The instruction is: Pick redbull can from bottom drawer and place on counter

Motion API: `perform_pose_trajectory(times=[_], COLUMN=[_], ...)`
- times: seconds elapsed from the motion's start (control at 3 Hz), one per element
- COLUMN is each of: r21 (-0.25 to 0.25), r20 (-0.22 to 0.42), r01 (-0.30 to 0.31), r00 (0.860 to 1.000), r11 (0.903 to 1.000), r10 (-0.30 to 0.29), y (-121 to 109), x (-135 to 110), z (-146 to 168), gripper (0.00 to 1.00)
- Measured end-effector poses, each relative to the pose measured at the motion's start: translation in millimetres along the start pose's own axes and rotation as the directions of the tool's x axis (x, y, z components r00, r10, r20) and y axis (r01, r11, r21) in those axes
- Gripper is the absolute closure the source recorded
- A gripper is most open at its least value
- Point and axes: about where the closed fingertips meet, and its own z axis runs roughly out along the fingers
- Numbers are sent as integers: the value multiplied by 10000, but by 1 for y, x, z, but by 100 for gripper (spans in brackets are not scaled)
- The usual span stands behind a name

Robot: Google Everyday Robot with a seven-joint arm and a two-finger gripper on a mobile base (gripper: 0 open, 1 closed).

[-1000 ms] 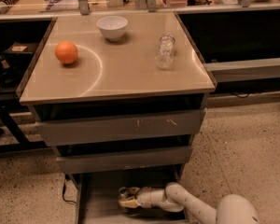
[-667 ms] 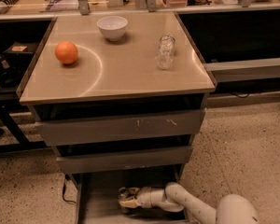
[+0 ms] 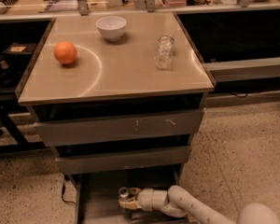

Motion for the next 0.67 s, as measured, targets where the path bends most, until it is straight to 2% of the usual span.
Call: perform_pose_trajectory(times=[0.33, 0.67], r21=[578, 954], r20=[292, 426], r01=[456, 1137], r00=[9985, 9921], r11=[9973, 9889], r10=[-473, -1182], y=[23, 58], x=[-29, -67], z=[-18, -31], gripper=[100, 100])
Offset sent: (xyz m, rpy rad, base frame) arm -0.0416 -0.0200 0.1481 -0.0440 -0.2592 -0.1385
